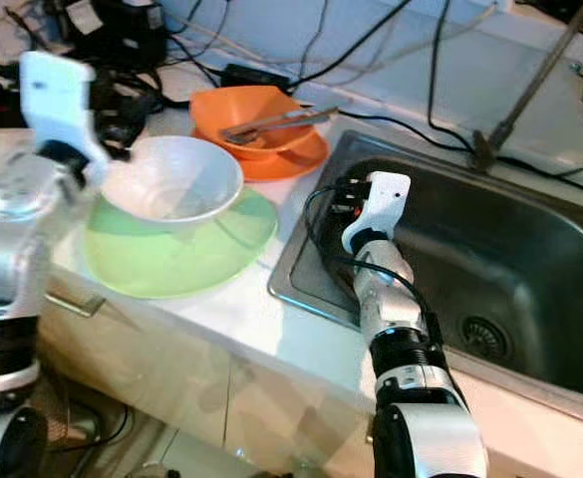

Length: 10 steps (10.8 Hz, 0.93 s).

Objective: Kitchen organization

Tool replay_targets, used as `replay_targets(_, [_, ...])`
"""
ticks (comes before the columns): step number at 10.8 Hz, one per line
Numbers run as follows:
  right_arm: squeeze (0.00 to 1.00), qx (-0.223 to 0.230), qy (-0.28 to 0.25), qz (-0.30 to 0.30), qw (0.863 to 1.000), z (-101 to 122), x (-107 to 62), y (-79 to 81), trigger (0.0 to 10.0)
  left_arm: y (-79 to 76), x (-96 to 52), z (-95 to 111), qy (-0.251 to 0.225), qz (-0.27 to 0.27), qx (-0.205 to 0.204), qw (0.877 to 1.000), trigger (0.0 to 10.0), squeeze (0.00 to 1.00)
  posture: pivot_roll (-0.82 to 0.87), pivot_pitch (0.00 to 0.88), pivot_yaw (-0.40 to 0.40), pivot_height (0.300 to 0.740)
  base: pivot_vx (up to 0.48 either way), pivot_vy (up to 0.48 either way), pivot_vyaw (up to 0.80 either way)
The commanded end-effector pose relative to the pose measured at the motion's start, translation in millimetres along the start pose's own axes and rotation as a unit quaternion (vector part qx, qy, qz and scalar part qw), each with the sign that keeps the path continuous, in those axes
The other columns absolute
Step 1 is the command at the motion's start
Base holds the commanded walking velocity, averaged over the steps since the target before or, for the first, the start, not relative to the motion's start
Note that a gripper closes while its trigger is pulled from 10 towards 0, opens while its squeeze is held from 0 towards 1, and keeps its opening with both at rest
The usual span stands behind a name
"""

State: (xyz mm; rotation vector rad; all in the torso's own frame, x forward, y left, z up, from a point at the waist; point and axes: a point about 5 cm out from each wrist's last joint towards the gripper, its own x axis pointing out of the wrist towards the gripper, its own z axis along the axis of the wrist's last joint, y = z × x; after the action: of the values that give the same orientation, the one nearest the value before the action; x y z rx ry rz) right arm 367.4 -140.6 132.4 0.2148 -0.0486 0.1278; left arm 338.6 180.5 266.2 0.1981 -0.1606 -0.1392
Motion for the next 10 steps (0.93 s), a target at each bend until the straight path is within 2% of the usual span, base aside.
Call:
replay_targets(1, [0.0,-0.003,0.005,0.002,1.0,-2.0,-2.8,-2.5,10.0,10.0,-5.4,-5.2,0.032,0.013,-0.011,0.999,10.0,1.0,0.07,0.047,-0.14,0.74,0.0,0.0,0.0])
replay_targets(2, [0.0,-0.003,0.006,0.004,1.0,-2.6,-3.0,-1.7,10.0,11.4,-8.4,-5.0,0.043,0.002,-0.014,0.999,10.0,1.0,0.08,0.045,-0.141,0.74,0.0,0.0,0.0])
replay_targets(3, [0.0,-0.006,0.009,0.007,1.0,-3.8,-3.2,-0.3,10.0,10.4,-14.3,-7.5,0.066,-0.03,-0.022,0.997,10.0,0.0,0.08,0.043,-0.141,0.74,0.0,0.0,0.0])
replay_targets(7, [0.0,-0.006,0.015,0.012,1.0,-7.7,-4.4,2.9,10.0,5.4,-30.2,-20.4,0.148,-0.084,-0.023,0.985,10.0,0.0,0.09,0.034,-0.139,0.74,0.0,0.0,0.0])
replay_targets(10, [0.0,-0.01,0.019,0.012,1.0,-9.4,-5.2,2.7,10.0,-11.4,-35.4,-29.4,0.189,-0.117,-0.028,0.975,10.0,0.0,0.09,0.027,-0.134,0.74,0.0,0.0,0.0])
